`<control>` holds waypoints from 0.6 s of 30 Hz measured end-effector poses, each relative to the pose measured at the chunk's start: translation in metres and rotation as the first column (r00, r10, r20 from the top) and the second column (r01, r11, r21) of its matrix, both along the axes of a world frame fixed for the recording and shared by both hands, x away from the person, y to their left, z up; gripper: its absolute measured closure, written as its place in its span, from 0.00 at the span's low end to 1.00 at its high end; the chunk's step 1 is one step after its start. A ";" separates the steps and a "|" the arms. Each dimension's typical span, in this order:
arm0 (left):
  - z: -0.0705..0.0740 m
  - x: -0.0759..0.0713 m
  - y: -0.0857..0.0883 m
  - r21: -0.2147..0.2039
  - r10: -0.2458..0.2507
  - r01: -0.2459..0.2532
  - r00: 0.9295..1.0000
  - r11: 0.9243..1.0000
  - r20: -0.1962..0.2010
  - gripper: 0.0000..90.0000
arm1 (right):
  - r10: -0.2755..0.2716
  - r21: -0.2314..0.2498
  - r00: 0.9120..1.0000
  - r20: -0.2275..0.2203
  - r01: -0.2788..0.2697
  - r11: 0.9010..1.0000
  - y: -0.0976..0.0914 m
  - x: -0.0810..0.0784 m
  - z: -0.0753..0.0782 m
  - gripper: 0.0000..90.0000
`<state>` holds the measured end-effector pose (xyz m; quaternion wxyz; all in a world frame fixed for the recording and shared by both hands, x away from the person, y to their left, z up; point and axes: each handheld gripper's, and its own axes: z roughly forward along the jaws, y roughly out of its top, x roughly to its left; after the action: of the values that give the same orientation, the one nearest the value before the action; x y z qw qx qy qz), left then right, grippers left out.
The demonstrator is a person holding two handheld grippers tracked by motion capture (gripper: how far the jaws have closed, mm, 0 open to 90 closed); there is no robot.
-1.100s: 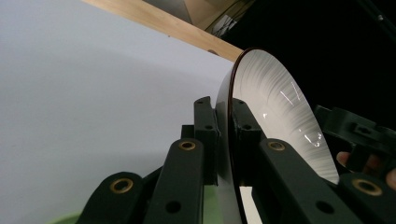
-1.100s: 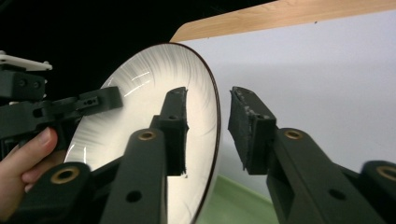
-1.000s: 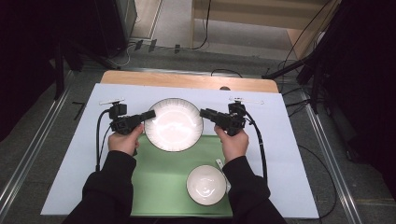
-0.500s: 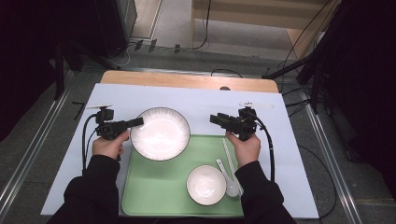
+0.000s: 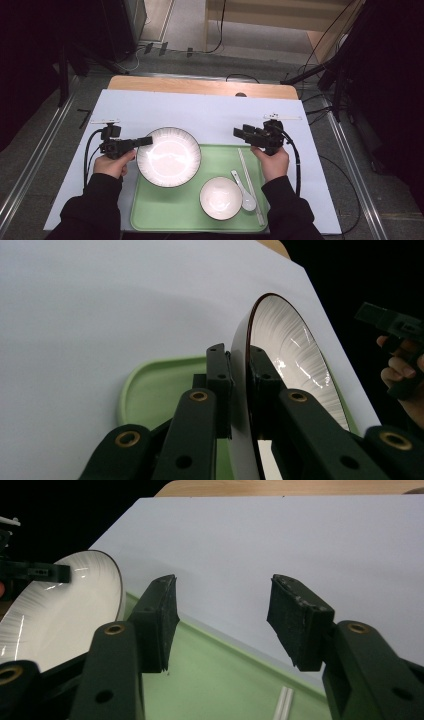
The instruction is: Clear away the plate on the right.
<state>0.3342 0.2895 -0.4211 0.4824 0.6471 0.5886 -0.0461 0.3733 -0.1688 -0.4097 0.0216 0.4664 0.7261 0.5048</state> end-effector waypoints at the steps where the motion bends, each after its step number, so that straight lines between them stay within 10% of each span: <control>1: -0.001 -0.001 0.001 0.005 -0.008 0.008 1.000 1.000 -0.002 0.93 | 0.001 -0.004 1.000 0.003 -0.001 1.000 -0.001 -0.001 0.000 0.47; 18: -0.022 -0.004 -0.009 0.051 -0.077 0.080 0.996 0.996 -0.048 0.92 | 0.015 -0.067 1.000 0.014 -0.014 0.998 -0.013 -0.012 -0.009 0.40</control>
<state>0.3305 0.2801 -0.4427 0.4492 0.6811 0.5746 -0.0644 0.3613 -0.1819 -0.4189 0.0386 0.4563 0.7458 0.4839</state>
